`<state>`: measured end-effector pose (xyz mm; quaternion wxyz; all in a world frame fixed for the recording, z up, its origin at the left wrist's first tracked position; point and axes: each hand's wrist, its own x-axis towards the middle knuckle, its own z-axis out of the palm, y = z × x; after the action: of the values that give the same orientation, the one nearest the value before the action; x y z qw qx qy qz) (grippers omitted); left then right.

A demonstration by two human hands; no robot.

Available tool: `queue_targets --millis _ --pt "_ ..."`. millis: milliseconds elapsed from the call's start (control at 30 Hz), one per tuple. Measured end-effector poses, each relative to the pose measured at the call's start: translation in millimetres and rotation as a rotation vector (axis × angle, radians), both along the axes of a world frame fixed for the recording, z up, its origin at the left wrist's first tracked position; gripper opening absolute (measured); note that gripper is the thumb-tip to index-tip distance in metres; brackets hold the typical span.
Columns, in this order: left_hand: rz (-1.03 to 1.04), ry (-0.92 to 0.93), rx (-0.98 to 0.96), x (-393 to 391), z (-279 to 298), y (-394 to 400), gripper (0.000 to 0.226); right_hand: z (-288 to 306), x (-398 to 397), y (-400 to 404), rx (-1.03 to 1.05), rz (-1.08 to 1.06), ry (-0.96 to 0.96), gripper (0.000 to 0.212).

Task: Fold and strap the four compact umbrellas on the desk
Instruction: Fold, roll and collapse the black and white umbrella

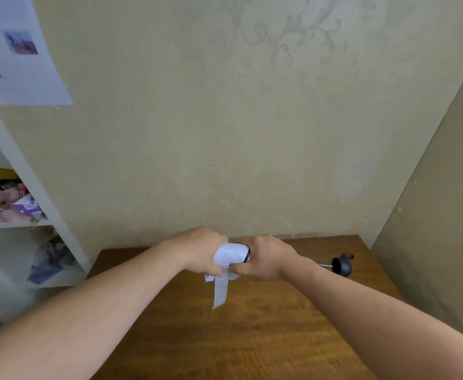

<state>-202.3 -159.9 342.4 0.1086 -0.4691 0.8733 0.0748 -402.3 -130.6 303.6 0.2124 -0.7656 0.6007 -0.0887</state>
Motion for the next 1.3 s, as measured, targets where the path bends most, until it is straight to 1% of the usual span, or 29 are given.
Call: queue_targets --millis 67,100,133,167,200,267,300,367,467,533,633,700,733,767,833,867,933,1000,1067,1133,1200,1233,1300 --pt "-0.025 0.017 -0.134 0.9 1.6 -3.2 0.036 4.1 -1.8 -4.7 0.173 -0.047 -0.227 0.041" --pt "-0.038 0.02 -0.165 1.0 4.0 -5.6 0.035 8.5 -3.5 -6.8 0.271 -0.061 -0.334 0.045" --pt "-0.048 0.027 -0.165 0.7 6.9 -6.7 0.035 13.8 -6.0 -8.2 0.366 -0.067 -0.39 0.05" --pt "-0.051 0.037 -0.136 0.6 9.3 -7.0 0.035 19.1 -8.5 -8.9 0.447 -0.062 -0.402 0.051" --pt "-0.05 0.049 -0.096 0.7 11.6 -5.8 0.035 23.1 -10.2 -8.2 0.502 -0.045 -0.393 0.046" --pt "-0.027 0.063 -0.002 0.6 12.6 -2.0 0.036 23.4 -12.3 -5.9 0.548 -0.01 -0.357 0.037" --pt "-0.007 0.07 0.038 1.1 10.4 -1.3 0.036 21.5 -12.1 -5.4 0.543 0.003 -0.346 0.037" --pt "0.041 0.096 0.099 3.2 3.1 -1.7 0.038 18.1 -9.3 -4.4 0.447 0.029 -0.286 0.042" --pt "0.132 0.152 0.167 7.8 -6.2 -4.8 0.042 23.3 -4.3 -4.7 0.158 0.094 -0.071 0.047" --pt "0.2 0.197 0.213 10.2 -7.3 -7.5 0.046 30.3 1.8 -3.2 0.033 0.149 0.022 0.055" --pt "0.292 0.338 0.341 14.0 -7.2 -8.7 0.054 26.3 10.1 1.6 -0.113 0.218 0.193 0.069" --pt "0.321 0.464 0.518 17.1 -10.4 -5.6 0.049 19.1 11.5 2.3 -0.224 0.254 0.307 0.07" --pt "0.323 0.501 0.586 18.2 -12.0 -2.7 0.043 15.9 11.5 1.6 -0.259 0.27 0.34 0.068" --pt "0.318 0.513 0.615 19.4 -14.8 -0.8 0.039 13.9 12.0 1.0 -0.28 0.278 0.356 0.064" --pt "0.284 0.477 0.57 19.6 -16.8 0.8 0.038 12.8 14.4 0.3 -0.285 0.26 0.365 0.054" --pt "0.252 0.424 0.506 19.1 -16.1 0.2 0.038 12.8 15.6 -0.2 -0.282 0.25 0.368 0.05" --pt "0.159 0.26 0.322 16.5 -13.0 -0.8 0.042 10.6 17.6 -1.3 -0.27 0.227 0.359 0.047" --pt "0.087 0.13 0.134 13.3 -8.9 -1.6 0.042 9.5 19.1 -2.4 -0.231 0.178 0.277 0.046" --pt "0.039 0.094 -0.01 11.5 -5.8 -2.4 0.032 12.0 20.6 -4.7 -0.138 0.121 0.177 0.04" --pt "-0.024 0.067 -0.116 13.3 -4.3 -4.0 0.024 16.8 20.9 -7.1 0.001 0.11 0.046 0.03" --pt "-0.046 0.093 -0.122 16.8 -4.0 -4.5 0.023 22.0 17.3 -7.0 0.169 0.141 -0.148 0.023" --pt "-0.044 0.126 -0.085 17.9 -4.6 -3.8 0.021 23.8 14.9 -5.7 0.253 0.166 -0.227 0.021" --pt "-0.025 0.171 0.025 18.0 -4.1 0.8 0.017 24.2 10.9 -2.3 0.386 0.214 -0.312 0.021"
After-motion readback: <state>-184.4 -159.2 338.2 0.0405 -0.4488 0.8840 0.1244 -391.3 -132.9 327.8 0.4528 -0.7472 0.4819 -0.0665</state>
